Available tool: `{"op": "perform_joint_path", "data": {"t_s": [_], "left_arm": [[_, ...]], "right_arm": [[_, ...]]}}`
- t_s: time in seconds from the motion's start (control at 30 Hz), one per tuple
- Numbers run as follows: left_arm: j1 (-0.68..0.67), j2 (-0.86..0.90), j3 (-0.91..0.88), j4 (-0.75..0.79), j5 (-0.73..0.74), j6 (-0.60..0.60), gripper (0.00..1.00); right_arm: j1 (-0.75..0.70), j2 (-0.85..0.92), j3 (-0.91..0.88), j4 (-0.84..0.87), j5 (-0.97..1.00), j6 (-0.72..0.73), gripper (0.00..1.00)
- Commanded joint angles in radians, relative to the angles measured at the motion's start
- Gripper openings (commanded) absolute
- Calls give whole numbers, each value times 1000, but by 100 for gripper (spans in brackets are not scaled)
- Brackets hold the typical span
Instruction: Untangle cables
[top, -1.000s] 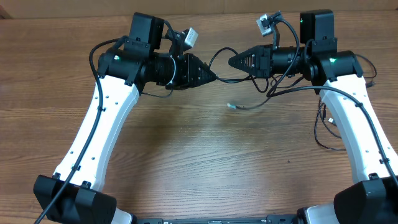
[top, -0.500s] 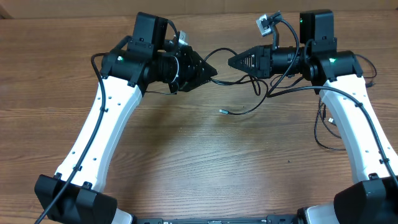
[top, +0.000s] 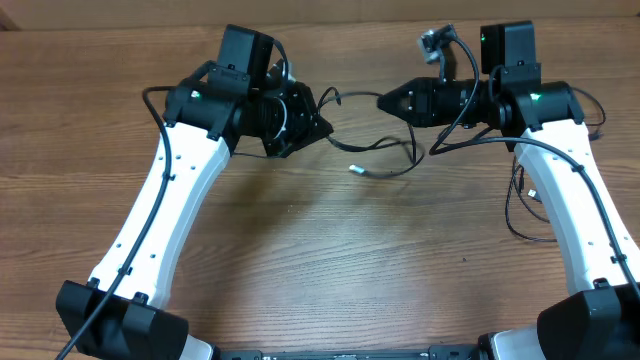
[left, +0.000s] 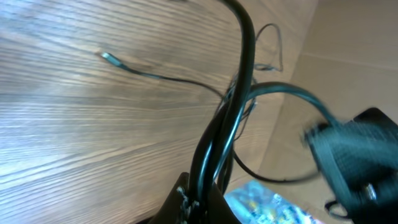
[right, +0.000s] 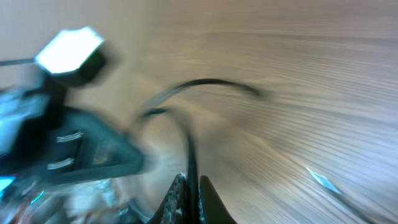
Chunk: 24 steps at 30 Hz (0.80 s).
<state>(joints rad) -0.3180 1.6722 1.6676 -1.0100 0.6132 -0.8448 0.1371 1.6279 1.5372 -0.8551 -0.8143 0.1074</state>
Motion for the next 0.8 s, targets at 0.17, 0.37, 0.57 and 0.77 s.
{"op": "perform_joint_path", "data": {"t_s": [0.17, 0.37, 0.57, 0.77], "left_arm": [[74, -19, 10, -91, -43, 236, 4], [74, -19, 10, -104, -37, 308, 4], [77, -19, 10, -118, -37, 344, 4], [76, -19, 10, -114, -37, 344, 4]], "right_arm": [[-22, -18, 11, -133, 821, 103, 4], [-22, -18, 11, -185, 958, 103, 4], [-22, -16, 8, -213, 996, 103, 4], [-19, -16, 7, -237, 438, -79, 9]]}}
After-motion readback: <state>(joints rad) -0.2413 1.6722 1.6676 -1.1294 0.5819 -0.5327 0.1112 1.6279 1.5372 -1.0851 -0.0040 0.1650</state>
